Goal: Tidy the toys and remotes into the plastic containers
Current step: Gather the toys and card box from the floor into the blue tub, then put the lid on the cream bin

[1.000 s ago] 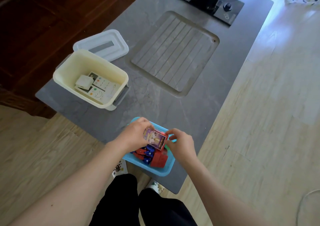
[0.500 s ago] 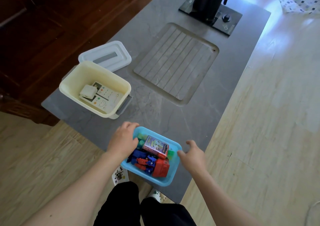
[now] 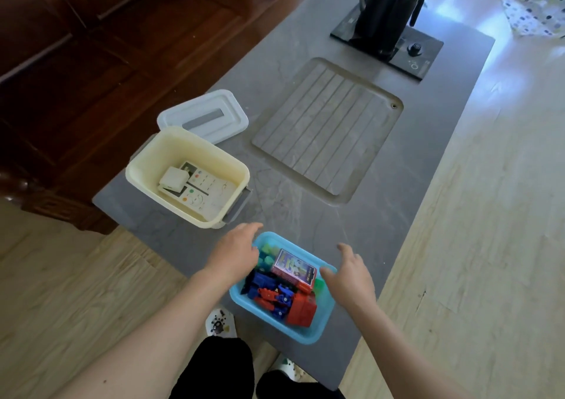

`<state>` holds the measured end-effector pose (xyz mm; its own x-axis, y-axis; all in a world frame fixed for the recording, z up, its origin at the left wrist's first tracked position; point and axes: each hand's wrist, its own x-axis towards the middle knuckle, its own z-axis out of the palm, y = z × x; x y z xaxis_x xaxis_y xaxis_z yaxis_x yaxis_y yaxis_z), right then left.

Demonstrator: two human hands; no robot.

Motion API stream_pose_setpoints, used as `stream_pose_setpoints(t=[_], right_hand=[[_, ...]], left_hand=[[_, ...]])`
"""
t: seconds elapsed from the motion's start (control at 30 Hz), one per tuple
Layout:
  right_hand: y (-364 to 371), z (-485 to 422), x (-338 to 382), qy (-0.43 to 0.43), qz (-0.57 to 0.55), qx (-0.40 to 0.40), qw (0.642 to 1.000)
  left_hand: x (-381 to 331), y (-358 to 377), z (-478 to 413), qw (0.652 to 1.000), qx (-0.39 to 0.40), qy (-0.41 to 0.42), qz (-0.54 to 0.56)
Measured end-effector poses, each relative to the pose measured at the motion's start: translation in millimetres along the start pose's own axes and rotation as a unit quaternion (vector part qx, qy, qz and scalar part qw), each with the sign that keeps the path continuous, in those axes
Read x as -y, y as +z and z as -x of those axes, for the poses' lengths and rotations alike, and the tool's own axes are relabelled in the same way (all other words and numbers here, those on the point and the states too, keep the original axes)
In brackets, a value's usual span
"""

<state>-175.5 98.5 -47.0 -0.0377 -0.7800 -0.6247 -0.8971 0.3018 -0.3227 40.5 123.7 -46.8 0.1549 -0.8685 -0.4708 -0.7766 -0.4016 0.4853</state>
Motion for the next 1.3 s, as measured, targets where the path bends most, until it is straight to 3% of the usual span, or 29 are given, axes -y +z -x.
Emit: stream_pose_setpoints(t=[0.1,0.2,0.43,0.63,0.73,0.87,1.0,1.13,1.3], right_hand=[[-18,-15,41,-0.071,-0.026,-0.028,0.997],[-28,-34,95,-0.11,-0.027,-0.016,0.993],[-22,-93,224,-0.144,-0.035,-0.02,0.989],[5,-175,328,-0.102,-0.024,-0.025,0.994],[21,-214,358,-0.058,-0.023,-0.036,0.997],[30,-255,375,-0.023,-0.022,-0.032,0.999],[37,-288,383,0.001,-0.017,-0.014,1.0],[46,-308,385,0.03,-0.042,-0.048,0.997],[44,-308,367,0.115,-0.218,-0.061,0.967]], left_hand=[[-5,-36,-17,0.992,-0.091,0.081,0.022],[0,-83,-44,0.982,-0.151,0.107,0.048],[72,-175,-128,0.983,-0.151,0.047,0.095],[151,-230,-224,0.989,-0.107,-0.024,0.101],[188,-238,-263,0.98,-0.083,-0.132,0.127],[218,-224,-298,0.939,-0.01,-0.263,0.222],[223,-201,-319,0.934,0.02,-0.26,0.244],[216,-198,-330,0.93,0.039,-0.246,0.27],[197,-208,-331,0.932,-0.034,-0.224,0.283]])
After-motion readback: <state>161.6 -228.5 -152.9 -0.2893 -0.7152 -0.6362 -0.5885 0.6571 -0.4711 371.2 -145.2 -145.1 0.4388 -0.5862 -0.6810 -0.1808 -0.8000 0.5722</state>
